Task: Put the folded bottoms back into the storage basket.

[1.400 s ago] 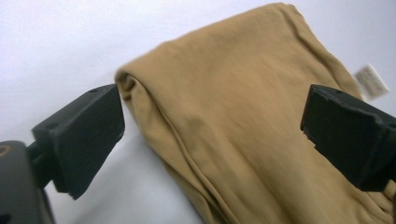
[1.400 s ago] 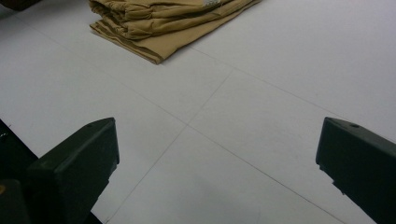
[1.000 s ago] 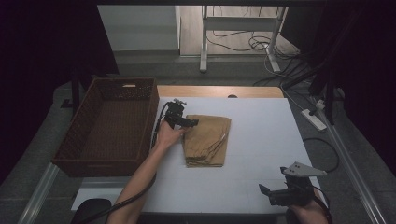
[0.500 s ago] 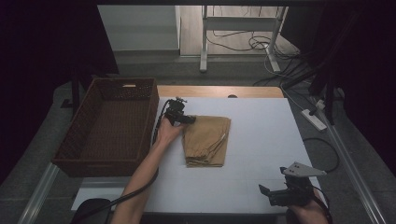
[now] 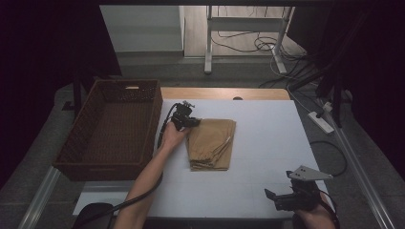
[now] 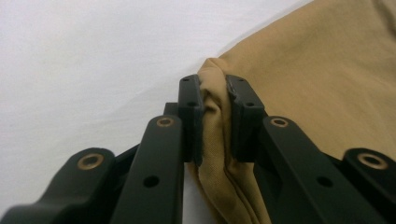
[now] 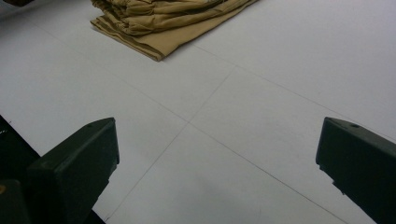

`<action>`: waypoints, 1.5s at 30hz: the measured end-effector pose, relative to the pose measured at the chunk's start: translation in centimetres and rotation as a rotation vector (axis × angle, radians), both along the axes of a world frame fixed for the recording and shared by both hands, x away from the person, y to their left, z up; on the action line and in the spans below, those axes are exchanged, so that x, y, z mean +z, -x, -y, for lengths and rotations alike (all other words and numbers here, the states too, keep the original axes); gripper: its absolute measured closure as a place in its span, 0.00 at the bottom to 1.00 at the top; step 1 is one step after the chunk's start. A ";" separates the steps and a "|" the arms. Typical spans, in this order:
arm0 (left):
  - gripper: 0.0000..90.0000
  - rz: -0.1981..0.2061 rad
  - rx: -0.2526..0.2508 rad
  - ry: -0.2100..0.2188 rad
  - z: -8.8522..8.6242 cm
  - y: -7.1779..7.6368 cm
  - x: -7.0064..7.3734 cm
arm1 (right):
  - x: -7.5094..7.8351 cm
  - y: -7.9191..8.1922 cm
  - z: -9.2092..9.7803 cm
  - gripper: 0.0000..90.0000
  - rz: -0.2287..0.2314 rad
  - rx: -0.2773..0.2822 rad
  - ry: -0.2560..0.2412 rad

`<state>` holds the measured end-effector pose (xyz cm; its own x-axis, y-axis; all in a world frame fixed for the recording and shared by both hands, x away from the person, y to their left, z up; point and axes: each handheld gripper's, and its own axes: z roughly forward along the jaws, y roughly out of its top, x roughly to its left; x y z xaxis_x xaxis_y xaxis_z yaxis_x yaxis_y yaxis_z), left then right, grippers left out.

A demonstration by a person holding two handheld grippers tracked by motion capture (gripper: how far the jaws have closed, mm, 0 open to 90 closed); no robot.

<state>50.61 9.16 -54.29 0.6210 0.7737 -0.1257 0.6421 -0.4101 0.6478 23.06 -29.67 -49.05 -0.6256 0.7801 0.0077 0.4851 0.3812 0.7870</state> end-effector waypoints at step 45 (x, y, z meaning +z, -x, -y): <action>0.84 0.089 0.037 0.038 -0.3 1.5 -1.0 | -0.3 -3.6 -5.3 0.00 -0.001 0.223 -0.067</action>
<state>49.12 9.44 -55.32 0.6020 0.7920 -0.1012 0.5954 -0.3609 0.7178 26.66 -24.37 -49.38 -0.7821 0.6207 0.0558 0.3961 0.4260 0.8134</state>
